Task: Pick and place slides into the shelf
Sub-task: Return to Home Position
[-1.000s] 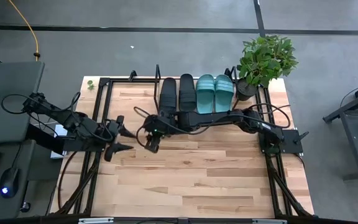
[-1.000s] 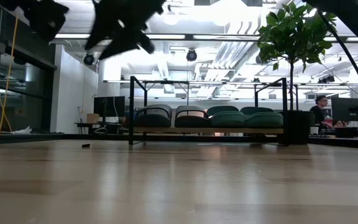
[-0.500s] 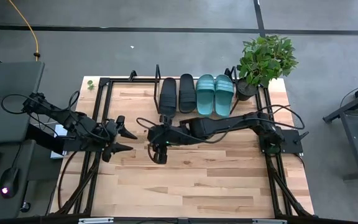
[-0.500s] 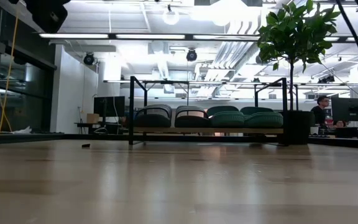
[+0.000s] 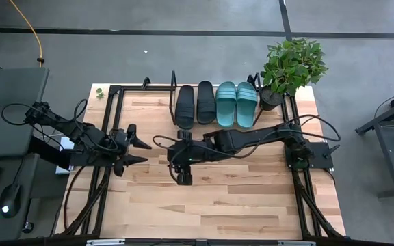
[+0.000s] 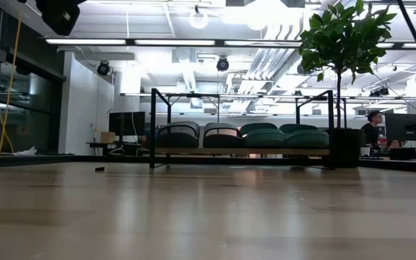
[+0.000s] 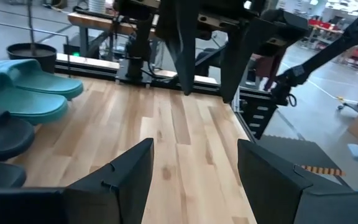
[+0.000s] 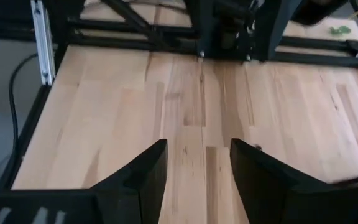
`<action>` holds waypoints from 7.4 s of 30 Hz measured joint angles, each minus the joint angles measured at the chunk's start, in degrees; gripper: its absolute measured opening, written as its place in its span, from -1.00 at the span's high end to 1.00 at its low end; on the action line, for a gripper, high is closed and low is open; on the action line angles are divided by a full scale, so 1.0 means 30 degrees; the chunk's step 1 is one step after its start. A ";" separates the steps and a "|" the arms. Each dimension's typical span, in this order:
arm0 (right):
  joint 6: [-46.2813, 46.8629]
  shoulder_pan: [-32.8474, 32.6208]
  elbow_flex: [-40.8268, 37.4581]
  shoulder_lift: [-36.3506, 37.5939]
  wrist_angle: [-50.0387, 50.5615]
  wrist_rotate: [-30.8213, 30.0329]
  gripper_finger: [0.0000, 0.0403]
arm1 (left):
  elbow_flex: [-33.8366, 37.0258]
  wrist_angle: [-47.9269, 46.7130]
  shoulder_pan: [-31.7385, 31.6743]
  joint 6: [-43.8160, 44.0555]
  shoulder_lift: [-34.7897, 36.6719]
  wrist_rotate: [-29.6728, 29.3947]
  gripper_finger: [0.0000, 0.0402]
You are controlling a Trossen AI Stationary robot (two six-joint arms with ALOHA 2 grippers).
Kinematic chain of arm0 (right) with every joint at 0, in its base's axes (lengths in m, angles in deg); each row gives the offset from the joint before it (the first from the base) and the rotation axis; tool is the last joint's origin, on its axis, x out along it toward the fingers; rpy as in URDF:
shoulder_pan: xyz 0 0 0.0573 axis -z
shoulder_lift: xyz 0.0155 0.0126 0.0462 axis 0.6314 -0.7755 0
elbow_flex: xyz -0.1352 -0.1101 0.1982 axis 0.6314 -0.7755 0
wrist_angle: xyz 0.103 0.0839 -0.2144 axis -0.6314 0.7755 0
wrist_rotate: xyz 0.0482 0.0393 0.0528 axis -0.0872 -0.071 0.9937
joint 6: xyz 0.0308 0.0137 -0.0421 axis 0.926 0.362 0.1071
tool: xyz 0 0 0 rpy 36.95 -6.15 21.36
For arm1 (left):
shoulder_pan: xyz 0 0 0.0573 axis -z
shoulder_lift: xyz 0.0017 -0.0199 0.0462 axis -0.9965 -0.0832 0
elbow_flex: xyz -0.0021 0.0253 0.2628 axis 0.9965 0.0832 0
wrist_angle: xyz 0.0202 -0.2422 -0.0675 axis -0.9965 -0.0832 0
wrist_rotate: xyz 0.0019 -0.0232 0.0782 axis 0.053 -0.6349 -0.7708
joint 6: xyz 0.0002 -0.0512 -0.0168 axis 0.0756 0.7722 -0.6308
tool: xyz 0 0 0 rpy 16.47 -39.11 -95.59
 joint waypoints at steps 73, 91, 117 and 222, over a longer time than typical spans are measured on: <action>-0.0066 0.2201 -2.9456 2.7270 -1.5056 0.2521 0.18 | 0.0000 -0.1170 -0.0015 -0.0874 0.0007 -0.4844 -0.07; -0.0629 0.2091 -3.0536 2.6373 -1.5802 0.2442 0.18 | 0.2213 -0.1696 -0.0015 -0.1474 0.3502 -0.5917 -0.07; 0.0094 0.2863 -3.3995 2.9115 -1.8444 0.3228 0.18 | 0.6680 0.4289 -0.0015 -0.2803 0.4739 -0.1730 -0.07; -0.0819 0.4452 -4.1944 3.5052 -1.5143 0.4502 0.18 | 0.9224 0.4248 -0.7249 -0.3925 0.4692 0.2141 -0.07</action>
